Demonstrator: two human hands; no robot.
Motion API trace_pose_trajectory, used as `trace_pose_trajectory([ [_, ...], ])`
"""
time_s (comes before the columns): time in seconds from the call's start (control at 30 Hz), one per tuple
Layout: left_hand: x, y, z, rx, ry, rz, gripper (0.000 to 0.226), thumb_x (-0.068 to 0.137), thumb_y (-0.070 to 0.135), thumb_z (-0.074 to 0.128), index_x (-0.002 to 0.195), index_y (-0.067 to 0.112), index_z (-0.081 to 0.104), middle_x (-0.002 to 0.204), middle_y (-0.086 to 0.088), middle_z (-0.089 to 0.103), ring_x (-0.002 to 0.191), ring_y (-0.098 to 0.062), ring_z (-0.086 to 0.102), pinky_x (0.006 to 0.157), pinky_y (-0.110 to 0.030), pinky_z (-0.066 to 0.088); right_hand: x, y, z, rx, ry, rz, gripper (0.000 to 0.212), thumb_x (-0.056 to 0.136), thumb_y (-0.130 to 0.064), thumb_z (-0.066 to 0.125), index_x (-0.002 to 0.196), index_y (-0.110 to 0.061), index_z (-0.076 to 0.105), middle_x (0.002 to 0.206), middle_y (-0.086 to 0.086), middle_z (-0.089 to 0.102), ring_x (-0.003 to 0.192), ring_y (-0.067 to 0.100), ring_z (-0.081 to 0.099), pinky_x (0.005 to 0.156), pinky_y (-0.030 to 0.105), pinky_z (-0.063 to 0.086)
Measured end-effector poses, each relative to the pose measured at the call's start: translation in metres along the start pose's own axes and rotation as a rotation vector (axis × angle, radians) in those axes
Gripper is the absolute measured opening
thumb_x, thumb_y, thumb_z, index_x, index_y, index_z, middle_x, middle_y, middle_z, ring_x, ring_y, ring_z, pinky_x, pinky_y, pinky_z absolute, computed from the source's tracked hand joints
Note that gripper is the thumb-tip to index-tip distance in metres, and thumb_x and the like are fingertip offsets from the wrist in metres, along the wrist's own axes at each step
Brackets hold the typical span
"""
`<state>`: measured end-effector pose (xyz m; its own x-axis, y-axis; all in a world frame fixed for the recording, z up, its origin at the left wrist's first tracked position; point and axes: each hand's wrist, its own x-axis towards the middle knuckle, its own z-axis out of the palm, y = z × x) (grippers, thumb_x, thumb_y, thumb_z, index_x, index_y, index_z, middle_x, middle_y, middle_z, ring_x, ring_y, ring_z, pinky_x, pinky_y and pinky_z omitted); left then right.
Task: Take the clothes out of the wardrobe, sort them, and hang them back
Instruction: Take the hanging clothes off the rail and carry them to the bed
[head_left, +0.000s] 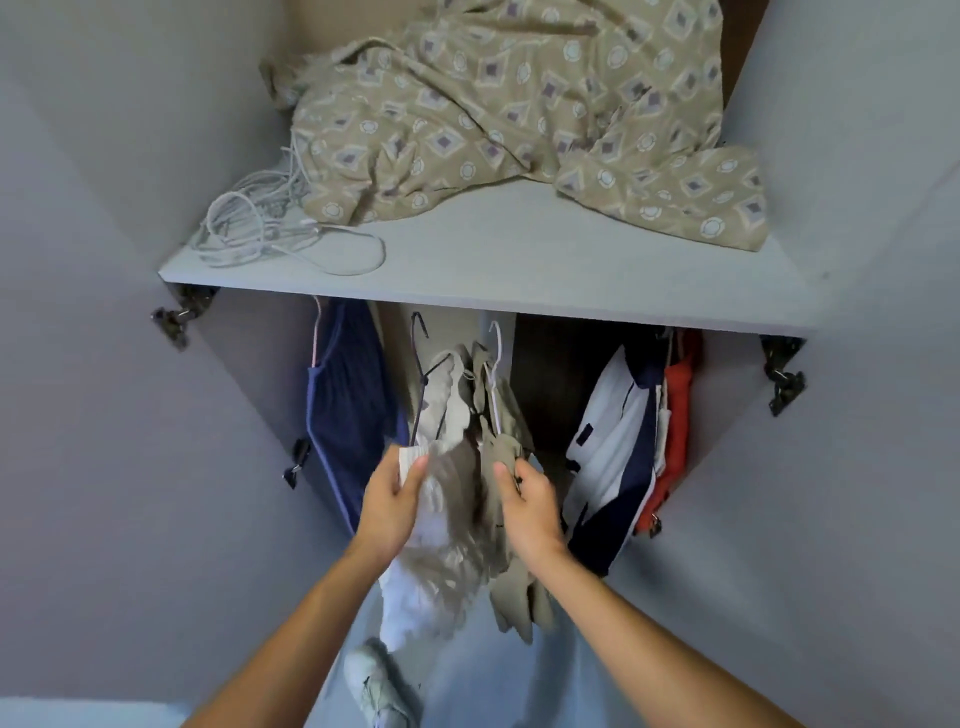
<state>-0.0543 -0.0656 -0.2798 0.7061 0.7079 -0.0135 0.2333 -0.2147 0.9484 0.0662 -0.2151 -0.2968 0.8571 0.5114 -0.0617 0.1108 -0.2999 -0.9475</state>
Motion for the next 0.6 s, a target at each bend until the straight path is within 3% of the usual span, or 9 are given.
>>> trace_pose_trajectory([
  [0.13, -0.056, -0.029, -0.031, 0.041, 0.078, -0.110, 0.032, 0.105, 0.043, 0.057, 0.091, 0.015, 0.061, 0.083, -0.009, 0.065, 0.074, -0.010, 0.059, 0.076, -0.038, 0.054, -0.032, 0.005, 0.022, -0.013, -0.097, 0.000, 0.046, 0.106, -0.029, 0.057, 0.067, -0.018, 0.035, 0.059, -0.006, 0.031, 0.054, 0.007, 0.030, 0.055, 0.027, 0.028],
  [0.23, -0.094, -0.046, -0.057, 0.056, 0.173, -0.179, 0.047, 0.097, 0.051, 0.061, 0.081, 0.007, 0.059, 0.068, 0.001, 0.059, 0.064, -0.007, 0.055, 0.066, -0.030, 0.050, -0.060, 0.019, 0.046, -0.031, -0.202, 0.032, 0.045, 0.105, -0.038, 0.057, 0.070, -0.011, 0.044, 0.060, -0.001, 0.039, 0.056, 0.008, 0.036, 0.058, 0.031, 0.035],
  [0.33, -0.131, -0.064, -0.077, 0.091, 0.238, -0.265, 0.053, 0.094, 0.056, 0.063, 0.073, 0.008, 0.055, 0.060, 0.005, 0.054, 0.058, -0.008, 0.052, 0.062, -0.029, 0.047, -0.093, 0.024, 0.067, -0.069, -0.295, 0.041, 0.045, 0.105, -0.040, 0.056, 0.068, -0.016, 0.042, 0.057, -0.004, 0.038, 0.056, 0.009, 0.035, 0.057, 0.035, 0.035],
  [0.43, -0.172, -0.088, -0.099, 0.159, 0.287, -0.310, 0.056, 0.094, 0.059, 0.066, 0.064, 0.017, 0.045, 0.056, 0.008, 0.043, 0.055, -0.010, 0.042, 0.057, -0.031, 0.040, -0.131, 0.021, 0.086, -0.098, -0.384, 0.027, 0.046, 0.105, -0.034, 0.057, 0.066, -0.019, 0.039, 0.053, -0.008, 0.038, 0.054, 0.008, 0.032, 0.055, 0.029, 0.032],
  [0.5, -0.206, -0.106, -0.115, 0.207, 0.319, -0.343, 0.063, 0.093, 0.066, 0.065, 0.064, 0.015, 0.044, 0.055, 0.009, 0.041, 0.054, -0.009, 0.039, 0.055, -0.032, 0.038, -0.162, 0.019, 0.097, -0.121, -0.450, 0.020, 0.046, 0.105, -0.033, 0.057, 0.068, -0.010, 0.043, 0.055, -0.006, 0.037, 0.054, 0.009, 0.033, 0.055, 0.029, 0.031],
  [0.6, -0.265, -0.129, -0.139, 0.200, 0.344, -0.370, 0.064, 0.092, 0.065, 0.068, 0.063, 0.016, 0.039, 0.056, 0.010, 0.034, 0.055, -0.009, 0.033, 0.054, -0.033, 0.033, -0.215, 0.007, 0.113, -0.171, -0.561, 0.025, 0.044, 0.105, -0.029, 0.057, 0.067, -0.010, 0.045, 0.051, -0.007, 0.044, 0.052, 0.007, 0.044, 0.051, 0.017, 0.032],
])
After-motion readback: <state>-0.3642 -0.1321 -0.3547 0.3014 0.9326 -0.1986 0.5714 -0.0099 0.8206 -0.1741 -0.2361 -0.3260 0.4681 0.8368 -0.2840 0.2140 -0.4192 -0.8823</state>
